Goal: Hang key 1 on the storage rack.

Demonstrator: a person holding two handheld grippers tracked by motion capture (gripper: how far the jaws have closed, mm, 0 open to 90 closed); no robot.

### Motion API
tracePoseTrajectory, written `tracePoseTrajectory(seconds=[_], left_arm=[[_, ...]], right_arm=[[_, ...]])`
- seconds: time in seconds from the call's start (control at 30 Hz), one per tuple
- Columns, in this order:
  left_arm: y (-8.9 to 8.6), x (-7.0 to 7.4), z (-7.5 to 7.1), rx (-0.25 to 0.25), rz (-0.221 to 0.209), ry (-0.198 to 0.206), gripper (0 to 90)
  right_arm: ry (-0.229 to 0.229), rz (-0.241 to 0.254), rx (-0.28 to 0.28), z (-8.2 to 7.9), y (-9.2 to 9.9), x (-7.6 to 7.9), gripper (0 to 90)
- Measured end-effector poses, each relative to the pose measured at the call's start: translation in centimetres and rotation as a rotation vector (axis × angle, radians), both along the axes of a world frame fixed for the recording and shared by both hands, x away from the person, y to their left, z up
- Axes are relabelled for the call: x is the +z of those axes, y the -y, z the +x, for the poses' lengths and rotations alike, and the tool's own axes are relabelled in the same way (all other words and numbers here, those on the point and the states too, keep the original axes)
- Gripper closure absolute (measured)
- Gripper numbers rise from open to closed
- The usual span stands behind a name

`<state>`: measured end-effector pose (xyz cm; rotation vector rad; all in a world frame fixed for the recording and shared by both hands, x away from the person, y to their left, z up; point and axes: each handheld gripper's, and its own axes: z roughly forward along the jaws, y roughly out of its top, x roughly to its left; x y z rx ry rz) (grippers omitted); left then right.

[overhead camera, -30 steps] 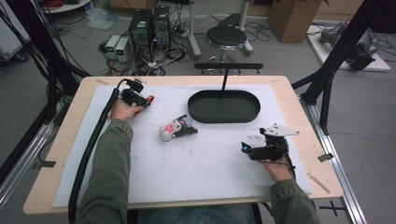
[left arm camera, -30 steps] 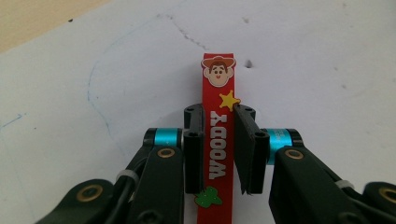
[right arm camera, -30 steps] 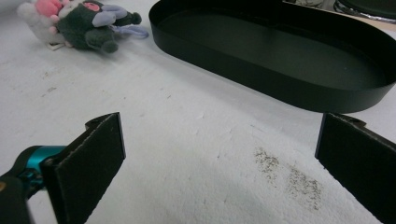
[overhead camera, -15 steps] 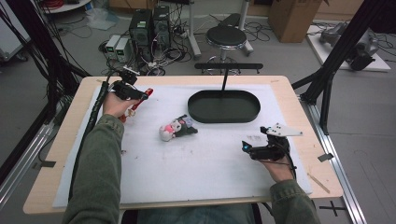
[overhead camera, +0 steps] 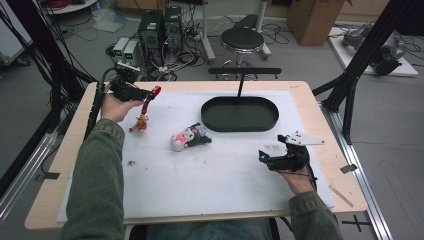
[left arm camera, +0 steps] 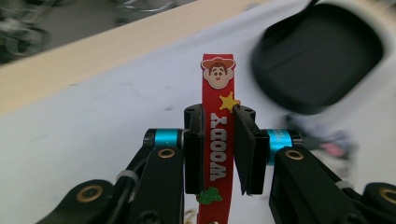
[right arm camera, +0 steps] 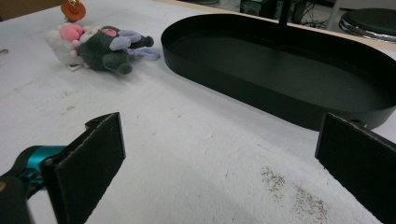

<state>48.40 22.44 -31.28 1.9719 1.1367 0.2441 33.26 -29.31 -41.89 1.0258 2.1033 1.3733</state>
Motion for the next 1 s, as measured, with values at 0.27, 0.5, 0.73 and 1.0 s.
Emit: tracePoseTrajectory(seconds=[0.27,0.5,0.73,1.0], left_arm=[[-1.0,3.1,-1.3,0.032,-0.090,0.049,74.8],[-1.5,4.2,-2.1,0.061,-0.093,0.067,74.8],[-0.8,6.6,-2.6,0.039,-0.083,0.093,74.8],[0.9,10.0,-2.6,-0.004,-0.107,0.161,74.8]], right_arm=[[-0.004,0.049,0.011,0.1,0.0,0.2,0.7],[-0.011,0.042,0.015,0.1,-0.1,0.1,0.7],[-0.009,0.061,0.021,-0.1,-0.1,0.2,0.7],[-0.010,0.052,0.017,-0.3,-0.1,0.2,0.7]])
